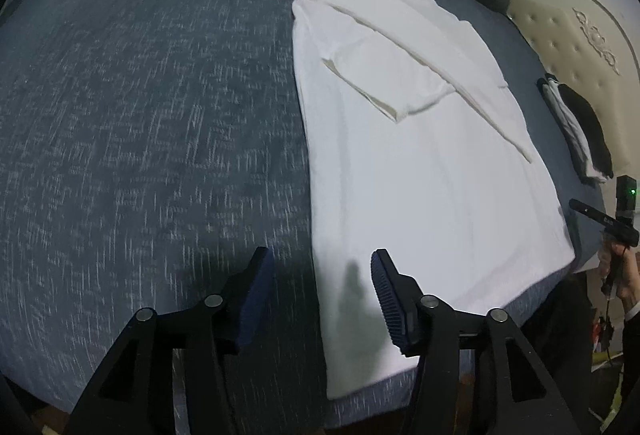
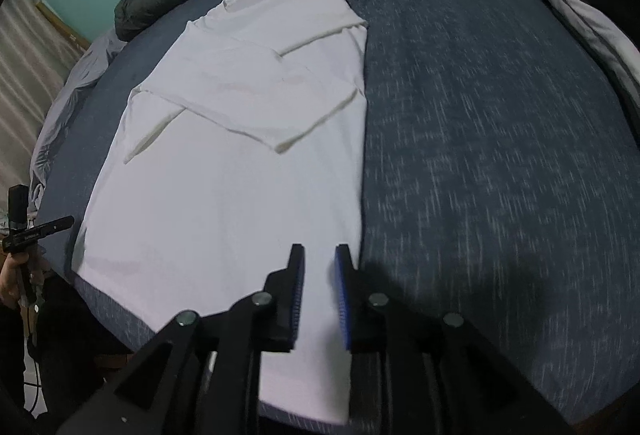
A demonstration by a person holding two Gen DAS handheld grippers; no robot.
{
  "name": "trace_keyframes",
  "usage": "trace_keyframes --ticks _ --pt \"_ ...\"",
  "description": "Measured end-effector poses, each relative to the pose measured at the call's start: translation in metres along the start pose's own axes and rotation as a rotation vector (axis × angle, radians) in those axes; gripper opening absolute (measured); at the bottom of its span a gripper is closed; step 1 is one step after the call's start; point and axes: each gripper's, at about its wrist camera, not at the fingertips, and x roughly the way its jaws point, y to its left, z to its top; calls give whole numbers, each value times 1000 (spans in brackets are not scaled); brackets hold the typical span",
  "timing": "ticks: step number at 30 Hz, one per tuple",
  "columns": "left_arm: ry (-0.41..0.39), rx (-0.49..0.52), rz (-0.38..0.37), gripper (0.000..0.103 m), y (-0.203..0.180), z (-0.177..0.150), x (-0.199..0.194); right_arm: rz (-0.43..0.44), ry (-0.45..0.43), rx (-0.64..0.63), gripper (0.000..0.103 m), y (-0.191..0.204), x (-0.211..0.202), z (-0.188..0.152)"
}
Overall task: Fold clothes
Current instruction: 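Open both tools and lower them onto the shirt hem edge, then pinch the hem with the left tool while the right tool pinches the hem beside it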
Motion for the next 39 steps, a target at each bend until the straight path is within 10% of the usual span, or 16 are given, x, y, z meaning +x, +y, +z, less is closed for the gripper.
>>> trace_keyframes --ticks 39 --pt "80 87 82 85 -25 -24 46 -19 58 35 28 -14 -2 -49"
